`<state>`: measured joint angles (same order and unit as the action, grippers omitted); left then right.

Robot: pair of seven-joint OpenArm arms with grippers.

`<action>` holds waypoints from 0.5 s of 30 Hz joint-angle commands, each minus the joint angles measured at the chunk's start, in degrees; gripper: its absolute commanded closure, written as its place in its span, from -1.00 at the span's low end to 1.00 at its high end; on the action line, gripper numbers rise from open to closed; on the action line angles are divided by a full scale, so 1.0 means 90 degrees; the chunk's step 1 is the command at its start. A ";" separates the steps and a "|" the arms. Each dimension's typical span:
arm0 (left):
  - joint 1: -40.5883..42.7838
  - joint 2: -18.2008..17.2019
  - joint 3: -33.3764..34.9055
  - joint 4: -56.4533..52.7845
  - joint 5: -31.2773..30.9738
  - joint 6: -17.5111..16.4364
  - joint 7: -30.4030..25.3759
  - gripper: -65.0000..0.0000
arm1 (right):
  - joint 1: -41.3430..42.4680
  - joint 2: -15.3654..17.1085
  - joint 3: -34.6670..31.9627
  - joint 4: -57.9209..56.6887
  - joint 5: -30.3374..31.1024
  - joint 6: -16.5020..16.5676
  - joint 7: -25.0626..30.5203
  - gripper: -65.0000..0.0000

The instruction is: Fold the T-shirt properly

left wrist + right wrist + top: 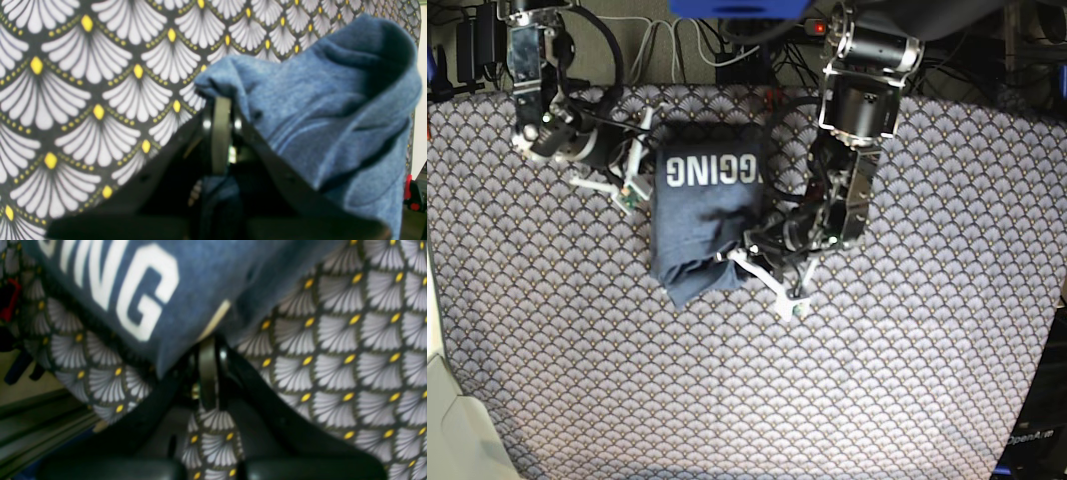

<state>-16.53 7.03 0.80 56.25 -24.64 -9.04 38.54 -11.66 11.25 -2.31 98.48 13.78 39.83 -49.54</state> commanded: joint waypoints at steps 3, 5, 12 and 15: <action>-0.0121 0.0025 0.0004 0.0104 -0.0031 -0.0026 0.0030 0.99 | 0.0040 0.0045 -0.0100 0.0111 0.0095 0.0018 0.0117 1.00; -0.0082 -0.0004 0.0004 0.0309 -0.0041 -0.0026 0.0049 0.99 | 0.0021 0.0074 -0.0071 0.0111 0.0095 0.0018 0.0117 1.00; 0.0621 -0.0395 -0.0006 0.2126 -0.0041 -0.0007 0.0108 0.99 | -0.0028 0.0465 -0.0051 0.0120 0.0095 0.0018 0.0137 1.00; 0.1276 -0.0874 -0.0006 0.3181 -0.0041 0.0003 0.0108 0.99 | -0.0057 0.0572 0.0056 0.0218 0.0095 0.0018 0.0137 1.00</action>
<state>-4.60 -0.58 0.95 83.77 -24.84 -9.13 40.36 -12.49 15.79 -2.28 99.04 14.00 39.83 -49.30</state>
